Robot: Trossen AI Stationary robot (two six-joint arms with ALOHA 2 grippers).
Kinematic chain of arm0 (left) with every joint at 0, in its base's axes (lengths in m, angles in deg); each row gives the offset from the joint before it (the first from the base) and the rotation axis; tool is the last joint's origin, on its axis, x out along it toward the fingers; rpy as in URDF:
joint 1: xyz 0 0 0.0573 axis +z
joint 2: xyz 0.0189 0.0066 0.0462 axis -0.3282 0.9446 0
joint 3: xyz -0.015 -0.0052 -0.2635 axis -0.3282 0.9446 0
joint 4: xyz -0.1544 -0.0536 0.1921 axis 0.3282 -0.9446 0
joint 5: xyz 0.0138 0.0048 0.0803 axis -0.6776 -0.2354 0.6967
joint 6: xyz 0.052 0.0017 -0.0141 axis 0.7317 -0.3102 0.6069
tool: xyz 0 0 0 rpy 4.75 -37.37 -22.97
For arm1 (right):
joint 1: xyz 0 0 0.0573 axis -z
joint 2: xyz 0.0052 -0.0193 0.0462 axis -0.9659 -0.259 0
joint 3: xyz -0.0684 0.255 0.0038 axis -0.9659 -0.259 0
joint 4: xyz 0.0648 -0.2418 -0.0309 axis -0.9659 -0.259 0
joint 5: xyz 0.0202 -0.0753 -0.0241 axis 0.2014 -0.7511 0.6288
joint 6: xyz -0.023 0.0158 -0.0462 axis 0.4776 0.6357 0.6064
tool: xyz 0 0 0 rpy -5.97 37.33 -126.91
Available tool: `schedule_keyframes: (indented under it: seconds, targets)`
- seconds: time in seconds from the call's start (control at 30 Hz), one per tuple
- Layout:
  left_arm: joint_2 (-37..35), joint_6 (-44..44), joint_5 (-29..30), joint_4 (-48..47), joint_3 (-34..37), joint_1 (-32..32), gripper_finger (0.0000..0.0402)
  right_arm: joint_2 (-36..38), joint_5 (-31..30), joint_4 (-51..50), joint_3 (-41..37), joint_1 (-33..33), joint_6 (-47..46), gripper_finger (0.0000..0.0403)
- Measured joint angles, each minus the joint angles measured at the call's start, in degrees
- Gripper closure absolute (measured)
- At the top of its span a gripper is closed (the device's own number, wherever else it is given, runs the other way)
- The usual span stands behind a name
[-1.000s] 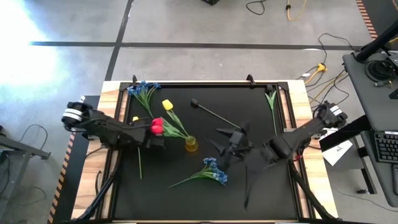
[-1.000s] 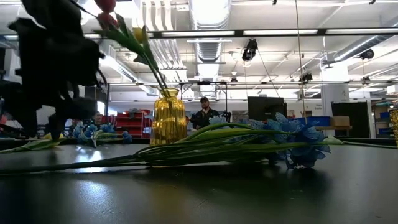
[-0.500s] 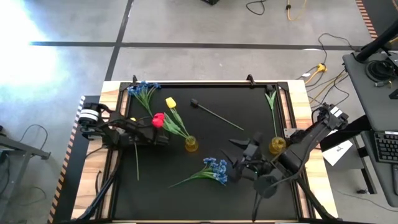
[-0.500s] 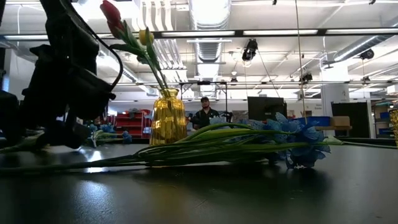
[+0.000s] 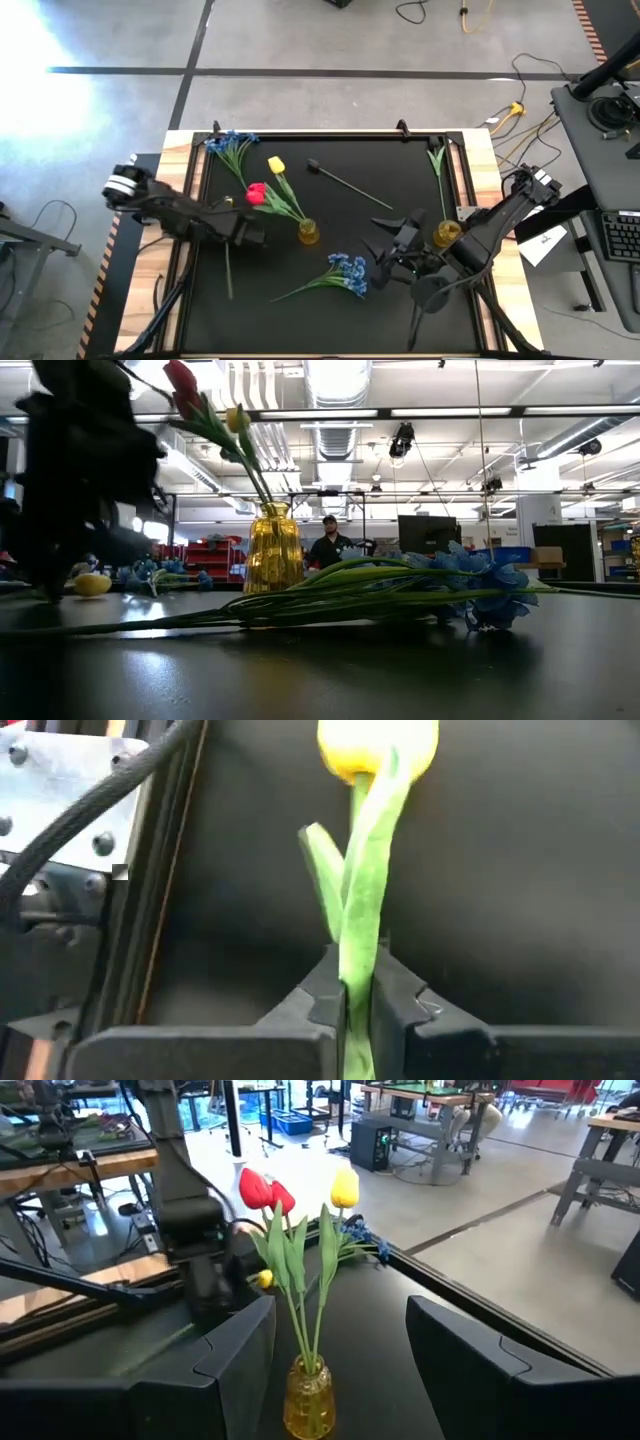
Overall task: Sort flowers into vase by color
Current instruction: Put the yellow flower into the left yellow vase
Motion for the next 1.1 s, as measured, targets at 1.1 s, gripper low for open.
schedule_keyframes:
  seconds: [1.1]
  targets:
    - [-8.03, 62.75, 42.01, 25.46, -36.79, -38.11, 0.0401, -12.28, 11.68, 30.47, 0.09, -5.82, -4.22, 0.0183]
